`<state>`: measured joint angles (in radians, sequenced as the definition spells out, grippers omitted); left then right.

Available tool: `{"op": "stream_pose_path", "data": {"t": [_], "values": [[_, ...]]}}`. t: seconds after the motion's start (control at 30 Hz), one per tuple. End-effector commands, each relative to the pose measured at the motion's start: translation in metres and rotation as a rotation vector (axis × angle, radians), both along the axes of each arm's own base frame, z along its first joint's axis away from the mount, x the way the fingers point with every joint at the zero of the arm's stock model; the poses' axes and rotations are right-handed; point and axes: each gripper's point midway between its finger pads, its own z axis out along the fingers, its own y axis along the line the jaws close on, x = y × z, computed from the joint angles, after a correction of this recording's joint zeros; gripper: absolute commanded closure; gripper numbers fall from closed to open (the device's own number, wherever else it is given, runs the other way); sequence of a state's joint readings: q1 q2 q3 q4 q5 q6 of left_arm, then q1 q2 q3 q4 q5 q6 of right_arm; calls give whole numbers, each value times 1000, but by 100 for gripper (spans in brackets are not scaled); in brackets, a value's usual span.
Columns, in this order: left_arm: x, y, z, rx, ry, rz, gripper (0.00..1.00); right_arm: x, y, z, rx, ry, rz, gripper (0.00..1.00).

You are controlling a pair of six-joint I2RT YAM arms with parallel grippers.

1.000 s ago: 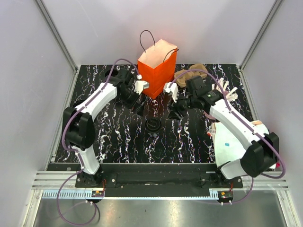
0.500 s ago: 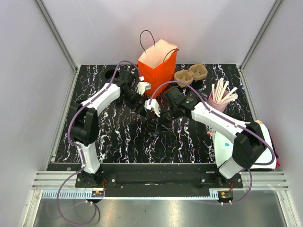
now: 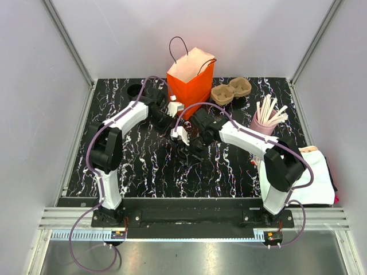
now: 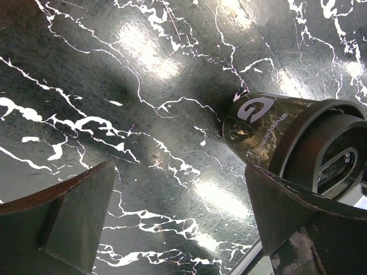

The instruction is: Pack the takeout coffee

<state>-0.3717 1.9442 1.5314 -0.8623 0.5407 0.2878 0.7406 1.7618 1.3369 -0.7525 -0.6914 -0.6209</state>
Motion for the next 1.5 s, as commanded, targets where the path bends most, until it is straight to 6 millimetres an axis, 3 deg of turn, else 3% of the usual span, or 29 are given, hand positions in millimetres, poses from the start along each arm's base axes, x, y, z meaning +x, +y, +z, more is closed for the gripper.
{"op": "stream_pose_path", "data": {"t": [0.0, 0.47, 0.6, 0.8, 1.03, 1.23, 1.47], "values": [[2, -7, 14, -58, -40, -18, 1, 16, 12, 16, 29, -87, 0, 68], [-24, -2, 9, -58, -9, -52, 1, 51, 3, 20, -24, -266, -81, 73], [-26, -3, 10, -58, -14, -61, 1, 51, 1, 24, -23, -281, -85, 73], [10, 13, 10, -9, -110, 58, 1, 44, -6, 29, -17, -291, -83, 73], [45, 8, 4, -21, -130, 151, 1, 28, -7, 26, 3, -234, -55, 73], [57, -3, 1, -49, -96, 180, 1, 16, -2, 25, 36, -171, -28, 73], [54, -27, -5, -46, -86, 144, 1, 14, 6, 23, 57, -126, -15, 73]]}}
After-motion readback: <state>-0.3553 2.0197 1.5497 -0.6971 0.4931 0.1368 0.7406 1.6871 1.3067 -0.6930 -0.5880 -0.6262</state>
